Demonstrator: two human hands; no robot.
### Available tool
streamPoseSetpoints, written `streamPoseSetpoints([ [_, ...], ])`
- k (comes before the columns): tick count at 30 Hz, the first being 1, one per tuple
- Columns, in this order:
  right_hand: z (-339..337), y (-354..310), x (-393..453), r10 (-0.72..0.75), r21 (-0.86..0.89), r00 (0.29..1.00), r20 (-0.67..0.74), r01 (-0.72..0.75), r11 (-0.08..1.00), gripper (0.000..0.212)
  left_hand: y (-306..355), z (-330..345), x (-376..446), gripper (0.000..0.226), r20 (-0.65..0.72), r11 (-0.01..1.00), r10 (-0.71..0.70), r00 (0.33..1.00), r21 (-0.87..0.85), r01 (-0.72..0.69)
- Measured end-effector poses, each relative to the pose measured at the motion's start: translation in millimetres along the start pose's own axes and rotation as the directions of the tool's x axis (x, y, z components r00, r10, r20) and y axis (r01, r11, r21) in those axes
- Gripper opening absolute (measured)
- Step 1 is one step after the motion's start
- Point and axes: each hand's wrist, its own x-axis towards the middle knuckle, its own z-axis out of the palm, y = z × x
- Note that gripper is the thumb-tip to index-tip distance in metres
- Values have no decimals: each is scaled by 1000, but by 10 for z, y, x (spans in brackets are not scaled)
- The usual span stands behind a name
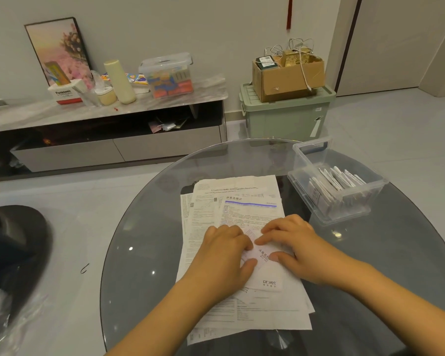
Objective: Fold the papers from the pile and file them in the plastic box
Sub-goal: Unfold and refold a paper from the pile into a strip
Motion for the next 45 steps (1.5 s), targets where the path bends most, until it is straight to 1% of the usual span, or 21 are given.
streamPoseSetpoints([
  [2, -23, 20, -4, -19, -13, 999, 30, 20, 1000, 40, -3, 13, -2, 39, 11, 1000, -28, 1000, -6, 28],
  [6, -11, 49, 4, -55, -36, 998, -10, 54, 998, 37, 11, 26, 14, 48, 25, 998, -49, 998, 26, 49],
  [9, 9, 80, 11, -96, -59, 995, -41, 93, 994, 37, 30, 26, 13, 47, 5, 998, -44, 999, 34, 43],
  [11, 9, 79, 11, -106, -48, 993, -60, 103, 994, 45, 32, 20, 17, 43, -11, 999, -43, 999, 23, 43],
  [12, 8, 71, 19, -104, -36, 992, -72, 102, 994, 46, 29, 14, 18, 40, -16, 999, -49, 999, 5, 49],
  [15, 33, 33, 62, -68, 30, 989, -131, 72, 997, 28, 19, -2, 32, 36, -42, 996, -67, 997, -68, 64],
  [17, 71, 5, 102, -25, 73, 982, -186, 39, 997, 21, 7, -11, 47, 37, -65, 992, -95, 993, -88, 89],
  [19, 102, -18, 135, 30, 115, 976, -216, -5, 993, 25, -12, -18, 63, 35, -72, 984, -145, 987, -110, 137],
  [21, 131, -36, 161, 77, 179, 969, -236, -34, 983, 36, -44, -24, 80, 28, -67, 974, -187, 980, -140, 176],
  [23, 149, -57, 164, 101, 198, 963, -250, -51, 979, 41, -69, -30, 99, 20, -63, 961, -218, 974, -189, 203],
  [25, 176, -69, 167, 96, 175, 961, -261, -51, 983, 42, -101, -21, 113, 13, -63, 942, -242, 968, -254, 219],
  [27, 198, -67, 162, 78, 138, 959, -272, -42, 990, 42, -120, -9, 121, 20, -45, 930, -255, 966, -285, 232],
  [31, 237, -60, 156, 83, 12, 961, -264, -82, 997, 39, -152, 47, 146, 34, -9, 936, -272, 962, -234, 262],
  [33, 253, -69, 154, 81, -23, 962, -262, -90, 996, 37, -150, 58, 169, 38, 18, 917, -300, 954, -272, 293],
  [34, 259, -77, 151, 90, -10, 960, -264, -96, 995, 36, -141, 54, 180, 37, 29, 898, -320, 947, -309, 313],
  [37, 220, -112, 150, 169, 104, 952, -256, -147, 984, 33, -105, 12, 196, 30, 67, 817, -380, 923, -444, 368],
  [39, 186, -143, 161, 210, 172, 950, -232, -173, 970, 22, -78, 4, 183, 29, 76, 793, -383, 921, -485, 370],
  [41, 102, -172, 134, 263, 298, 948, -180, -202, 933, 7, -36, -15, 173, 25, 47, 787, -366, 929, -517, 336],
  [43, 47, -196, 131, 279, 409, 950, -143, -200, 891, 11, -34, -42, 168, 20, 24, 760, -364, 931, -570, 312],
  [45, -38, -202, 92, 273, 439, 947, -167, -177, 881, 10, -1, -96, 168, 17, 19, 719, -376, 926, -625, 305],
])
